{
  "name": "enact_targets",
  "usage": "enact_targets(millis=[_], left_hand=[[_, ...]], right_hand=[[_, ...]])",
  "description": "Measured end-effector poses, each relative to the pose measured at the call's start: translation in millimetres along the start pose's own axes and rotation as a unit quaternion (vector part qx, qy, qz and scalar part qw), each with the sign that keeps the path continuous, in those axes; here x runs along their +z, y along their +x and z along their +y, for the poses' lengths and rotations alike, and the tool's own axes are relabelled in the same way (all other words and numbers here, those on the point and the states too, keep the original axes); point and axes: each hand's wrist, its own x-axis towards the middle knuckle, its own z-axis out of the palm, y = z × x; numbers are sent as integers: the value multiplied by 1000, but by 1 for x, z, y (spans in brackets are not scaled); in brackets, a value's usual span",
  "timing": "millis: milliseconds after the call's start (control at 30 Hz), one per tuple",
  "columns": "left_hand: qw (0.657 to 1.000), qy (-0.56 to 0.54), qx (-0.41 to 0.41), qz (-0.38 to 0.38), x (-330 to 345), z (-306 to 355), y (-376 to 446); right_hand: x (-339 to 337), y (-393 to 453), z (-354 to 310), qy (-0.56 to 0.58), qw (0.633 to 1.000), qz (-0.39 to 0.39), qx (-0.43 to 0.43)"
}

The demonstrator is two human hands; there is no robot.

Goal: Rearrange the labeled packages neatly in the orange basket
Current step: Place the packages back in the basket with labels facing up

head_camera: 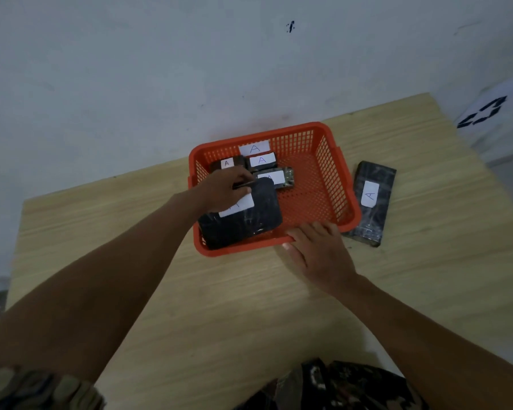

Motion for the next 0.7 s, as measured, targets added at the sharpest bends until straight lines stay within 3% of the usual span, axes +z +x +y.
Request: enact_targets(millis=[200, 500, 700], left_hand=[[999, -19, 35, -2, 25, -5, 9], [997, 7, 1, 72, 55, -13, 12], [996, 35, -15, 75, 62, -16, 13]], right_hand=[[3, -1, 0, -30, 999, -19, 7], [-8, 9, 8, -100, 993, -55, -31], [-8, 8, 6, -95, 993, -60, -23]])
